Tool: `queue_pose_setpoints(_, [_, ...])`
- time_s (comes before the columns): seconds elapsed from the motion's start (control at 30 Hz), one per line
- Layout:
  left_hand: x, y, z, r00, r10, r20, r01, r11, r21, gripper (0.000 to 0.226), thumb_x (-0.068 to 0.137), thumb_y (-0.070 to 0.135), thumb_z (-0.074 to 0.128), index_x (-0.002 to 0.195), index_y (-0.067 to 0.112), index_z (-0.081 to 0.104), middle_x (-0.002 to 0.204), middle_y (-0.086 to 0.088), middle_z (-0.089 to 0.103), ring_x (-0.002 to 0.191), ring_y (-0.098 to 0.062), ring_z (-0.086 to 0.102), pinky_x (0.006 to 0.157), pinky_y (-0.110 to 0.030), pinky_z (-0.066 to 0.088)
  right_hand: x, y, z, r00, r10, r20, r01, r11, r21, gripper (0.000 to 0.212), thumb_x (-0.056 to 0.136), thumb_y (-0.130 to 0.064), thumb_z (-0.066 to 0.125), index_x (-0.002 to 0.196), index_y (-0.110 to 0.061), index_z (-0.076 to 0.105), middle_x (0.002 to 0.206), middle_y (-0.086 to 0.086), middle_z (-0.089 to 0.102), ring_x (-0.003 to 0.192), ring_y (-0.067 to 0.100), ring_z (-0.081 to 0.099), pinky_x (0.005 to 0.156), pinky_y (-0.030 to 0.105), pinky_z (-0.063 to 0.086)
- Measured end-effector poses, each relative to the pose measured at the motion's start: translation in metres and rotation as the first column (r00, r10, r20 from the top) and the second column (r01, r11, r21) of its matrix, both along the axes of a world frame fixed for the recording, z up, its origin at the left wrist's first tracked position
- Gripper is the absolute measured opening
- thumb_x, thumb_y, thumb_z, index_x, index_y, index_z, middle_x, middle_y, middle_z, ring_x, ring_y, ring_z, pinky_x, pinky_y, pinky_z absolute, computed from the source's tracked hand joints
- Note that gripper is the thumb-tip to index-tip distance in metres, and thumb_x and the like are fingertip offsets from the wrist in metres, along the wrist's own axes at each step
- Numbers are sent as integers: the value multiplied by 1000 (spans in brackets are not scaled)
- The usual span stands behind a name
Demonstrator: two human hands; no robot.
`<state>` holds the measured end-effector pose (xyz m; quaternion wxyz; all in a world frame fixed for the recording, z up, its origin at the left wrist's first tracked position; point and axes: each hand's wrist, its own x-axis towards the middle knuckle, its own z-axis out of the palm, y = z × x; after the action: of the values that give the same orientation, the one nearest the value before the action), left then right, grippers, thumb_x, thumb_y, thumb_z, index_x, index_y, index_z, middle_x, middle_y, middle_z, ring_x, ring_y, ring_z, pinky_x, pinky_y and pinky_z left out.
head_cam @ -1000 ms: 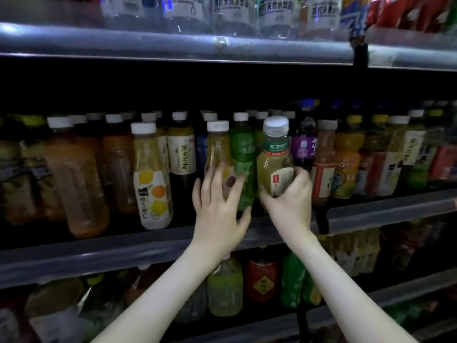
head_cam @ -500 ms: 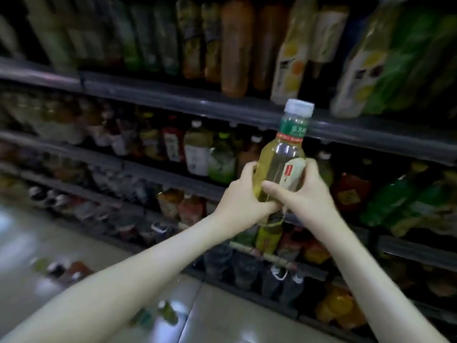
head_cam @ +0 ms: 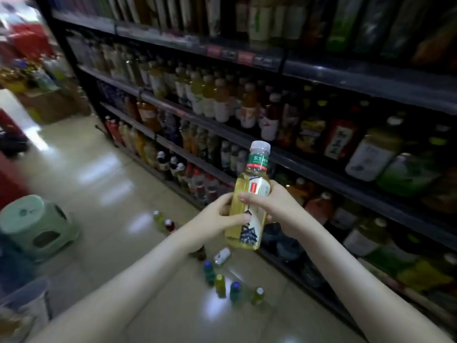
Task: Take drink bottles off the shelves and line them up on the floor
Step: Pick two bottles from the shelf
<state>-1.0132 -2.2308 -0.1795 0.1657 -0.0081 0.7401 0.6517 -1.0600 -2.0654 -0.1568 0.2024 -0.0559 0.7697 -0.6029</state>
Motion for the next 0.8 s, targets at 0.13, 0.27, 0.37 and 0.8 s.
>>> queue_pose_setpoints(0.13, [-18, -127, 15, 998, 64, 5, -63, 990, -124, 65, 75, 30, 79, 131, 24, 47, 119, 3, 65, 107, -10, 64, 93, -36, 52, -27, -126, 2, 999, 49, -1, -49, 995, -86, 33, 74, -32, 79, 100, -18, 63, 89, -1, 73, 79, 14, 70, 55, 24, 51])
queue_pose_setpoints(0.27, [-68, -211, 50, 991, 102, -91, -130, 909, -396, 65, 56, 55, 77, 111, 32, 52, 107, 10, 67, 97, -6, 64, 88, -34, 54, -65, -221, 23, 996, -7, -91, 1, 998, -65, 57, 64, -37, 84, 108, -22, 52, 99, -5, 68, 88, 9, 67, 73, 31, 57])
queue_pose_setpoints(0.37, [-117, -254, 71, 980, 118, -163, -180, 874, -452, 57, 61, 49, 80, 106, 32, 50, 102, 11, 65, 90, -3, 62, 75, -24, 52, -108, -273, 42, 983, 4, -185, -9, 1000, -23, 65, 61, -38, 85, 112, -23, 48, 101, -8, 66, 91, 6, 65, 81, 30, 55])
queue_pose_setpoints(0.8, [-363, -454, 116, 915, 300, -269, -350, 922, -163, 50, 73, 28, 82, 115, 22, 55, 105, 3, 71, 91, -9, 69, 80, -29, 55, -383, -455, 96, 865, -139, -482, 119, 990, -72, 38, 96, -45, 47, 127, -24, 51, 124, 1, 59, 111, 17, 57, 95, 44, 50])
